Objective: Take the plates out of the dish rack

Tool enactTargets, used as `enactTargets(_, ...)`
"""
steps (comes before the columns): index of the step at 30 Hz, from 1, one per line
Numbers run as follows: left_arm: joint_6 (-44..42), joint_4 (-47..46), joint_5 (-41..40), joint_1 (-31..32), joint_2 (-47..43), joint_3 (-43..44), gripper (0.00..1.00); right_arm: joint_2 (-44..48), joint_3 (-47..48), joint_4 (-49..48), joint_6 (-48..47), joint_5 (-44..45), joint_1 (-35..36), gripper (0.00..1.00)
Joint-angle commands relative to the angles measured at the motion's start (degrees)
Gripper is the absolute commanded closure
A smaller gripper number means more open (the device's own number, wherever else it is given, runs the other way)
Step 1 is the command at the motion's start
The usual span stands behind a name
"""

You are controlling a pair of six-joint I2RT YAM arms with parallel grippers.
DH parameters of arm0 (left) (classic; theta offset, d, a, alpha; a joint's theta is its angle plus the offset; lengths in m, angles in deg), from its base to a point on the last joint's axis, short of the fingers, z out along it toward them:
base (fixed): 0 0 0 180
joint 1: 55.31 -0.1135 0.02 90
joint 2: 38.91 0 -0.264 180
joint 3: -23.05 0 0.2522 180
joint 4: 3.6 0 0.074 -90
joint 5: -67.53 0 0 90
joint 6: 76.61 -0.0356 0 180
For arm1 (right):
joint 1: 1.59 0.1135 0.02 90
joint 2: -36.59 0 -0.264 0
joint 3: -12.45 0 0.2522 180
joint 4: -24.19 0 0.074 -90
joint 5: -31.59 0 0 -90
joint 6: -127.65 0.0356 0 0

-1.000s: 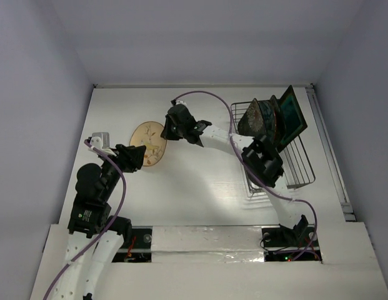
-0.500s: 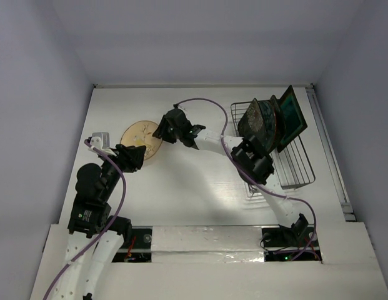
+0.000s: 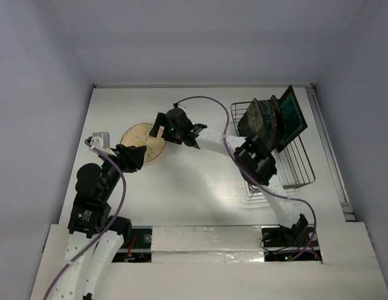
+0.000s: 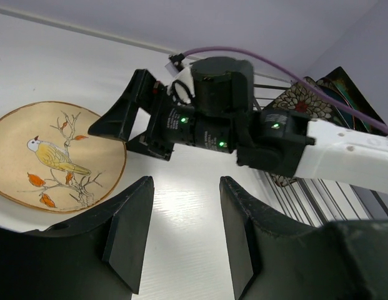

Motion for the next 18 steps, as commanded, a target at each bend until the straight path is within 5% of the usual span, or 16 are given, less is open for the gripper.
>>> enactTargets(1,0.13,-2.32,0.68,-0.21,-0.11,1.04,0.57,10.66,0.05,1.17,-7.45,6.06,0.53,0.00)
enactTargets(5,0.13,-2.32,0.59,-0.21,0.06,1.04,0.57,18.21,-3.46,4.59,-14.75,9.57,0.53,0.01)
enactTargets(7,0.13,-2.41,0.76,-0.21,0.06,1.04,0.57,25.64,-8.45,5.04,-19.93,12.21,0.53,0.20)
enactTargets(8,0.05,-2.41,0.85,-0.21,0.15,1.04,0.57,28.57,-10.48,5.65,-21.60,14.83,0.53,0.37)
enactTargets(9,0.05,-2.41,0.76,-0.21,0.15,1.04,0.57,31.64,-12.94,5.92,-25.53,16.42,0.53,0.90)
enactTargets(10,0.05,-2.41,0.94,-0.21,0.24,1.04,0.57,34.72,-15.31,6.36,-27.66,17.83,0.53,1.00)
enactTargets(18,0.05,-2.76,1.47,-0.21,0.68,0.87,0.57,66.26,-36.84,18.20,-35.41,28.28,-10.00,1.00)
